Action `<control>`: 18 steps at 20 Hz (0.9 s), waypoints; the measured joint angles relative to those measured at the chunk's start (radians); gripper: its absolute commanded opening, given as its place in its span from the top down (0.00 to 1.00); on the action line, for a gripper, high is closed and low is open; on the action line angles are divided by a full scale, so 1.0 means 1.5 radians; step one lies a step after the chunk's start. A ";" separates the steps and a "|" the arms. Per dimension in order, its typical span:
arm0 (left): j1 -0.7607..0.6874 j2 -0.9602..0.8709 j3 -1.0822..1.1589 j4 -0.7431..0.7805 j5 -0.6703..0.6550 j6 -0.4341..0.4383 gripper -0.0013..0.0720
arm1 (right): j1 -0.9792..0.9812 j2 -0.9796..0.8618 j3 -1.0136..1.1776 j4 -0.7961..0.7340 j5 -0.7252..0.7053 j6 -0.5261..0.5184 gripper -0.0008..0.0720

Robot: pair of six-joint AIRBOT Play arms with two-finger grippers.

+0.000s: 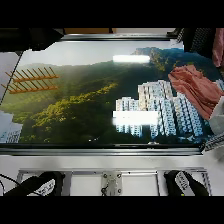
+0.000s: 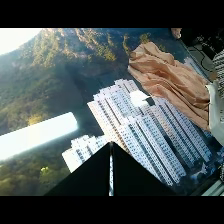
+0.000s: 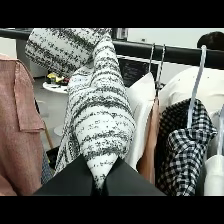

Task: Fold the clothes and pants, and hang the long-sleeved shirts on hangers.

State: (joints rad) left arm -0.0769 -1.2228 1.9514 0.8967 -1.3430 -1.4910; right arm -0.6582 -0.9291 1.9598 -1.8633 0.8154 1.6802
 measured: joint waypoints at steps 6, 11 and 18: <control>0.000 0.000 0.000 0.000 0.000 0.000 0.97 | -0.001 -0.019 0.000 -0.001 0.008 0.000 0.98; 0.000 0.000 0.000 0.000 -0.009 0.000 0.97 | -0.020 -0.069 -0.001 -0.003 0.010 0.015 0.98; 0.000 0.000 0.000 0.000 -0.027 -0.001 0.97 | -0.100 -0.135 -0.001 -0.007 -0.043 0.086 0.98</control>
State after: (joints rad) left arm -0.0769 -1.2228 1.9514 0.8967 -1.3834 -1.4918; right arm -0.8078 -1.1320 1.9583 -1.8744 0.7502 1.8099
